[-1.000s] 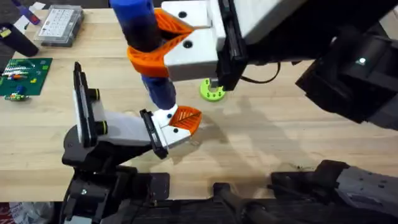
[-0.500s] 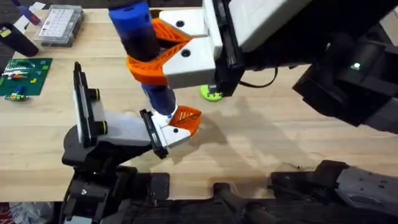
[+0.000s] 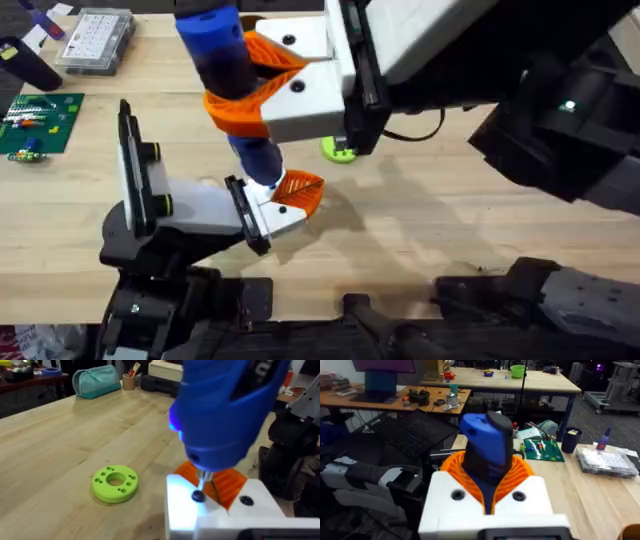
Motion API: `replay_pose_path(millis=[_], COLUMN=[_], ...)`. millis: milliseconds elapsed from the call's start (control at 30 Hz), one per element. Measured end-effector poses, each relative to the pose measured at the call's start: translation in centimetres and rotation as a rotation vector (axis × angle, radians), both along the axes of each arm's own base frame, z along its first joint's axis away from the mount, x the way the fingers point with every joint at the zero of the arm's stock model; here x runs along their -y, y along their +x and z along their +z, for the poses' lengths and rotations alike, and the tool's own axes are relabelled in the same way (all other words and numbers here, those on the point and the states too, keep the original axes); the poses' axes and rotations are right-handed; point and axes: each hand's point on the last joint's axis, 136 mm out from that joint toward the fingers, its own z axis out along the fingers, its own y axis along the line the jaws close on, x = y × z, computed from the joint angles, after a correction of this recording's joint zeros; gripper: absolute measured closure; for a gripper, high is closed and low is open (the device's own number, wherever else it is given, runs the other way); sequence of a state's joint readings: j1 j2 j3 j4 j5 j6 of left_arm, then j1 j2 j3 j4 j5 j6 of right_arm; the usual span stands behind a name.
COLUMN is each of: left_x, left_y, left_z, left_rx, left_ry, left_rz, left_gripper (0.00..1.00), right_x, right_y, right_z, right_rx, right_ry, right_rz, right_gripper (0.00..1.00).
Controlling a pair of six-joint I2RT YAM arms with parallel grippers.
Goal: Pick up the gripper from the table and insert it into the empty holder that is missing its gripper. Then pick up a screw, insert it into the mounting hole, and use the screwdriver to tighten it. Finally, clean up the table by picking up the vegetable and placing it into the bucket.
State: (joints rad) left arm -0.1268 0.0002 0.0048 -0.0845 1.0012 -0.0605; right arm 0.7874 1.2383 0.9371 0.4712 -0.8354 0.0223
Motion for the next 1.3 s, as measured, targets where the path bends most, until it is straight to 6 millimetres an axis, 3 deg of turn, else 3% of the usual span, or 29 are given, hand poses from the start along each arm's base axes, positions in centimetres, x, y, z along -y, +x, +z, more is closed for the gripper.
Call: replay_pose_path(millis=[1300], left_x=[0.0], left_y=[0.0], left_z=[0.0], left_rx=[-0.001], left_ry=[0.0], left_rz=[0.0], left_gripper=[0.985], right_x=[-0.4], right_y=[0.4], right_z=[-1.3], right_rx=[-0.013], right_ry=[-0.013], right_rz=[-0.001], right_gripper=[0.966])
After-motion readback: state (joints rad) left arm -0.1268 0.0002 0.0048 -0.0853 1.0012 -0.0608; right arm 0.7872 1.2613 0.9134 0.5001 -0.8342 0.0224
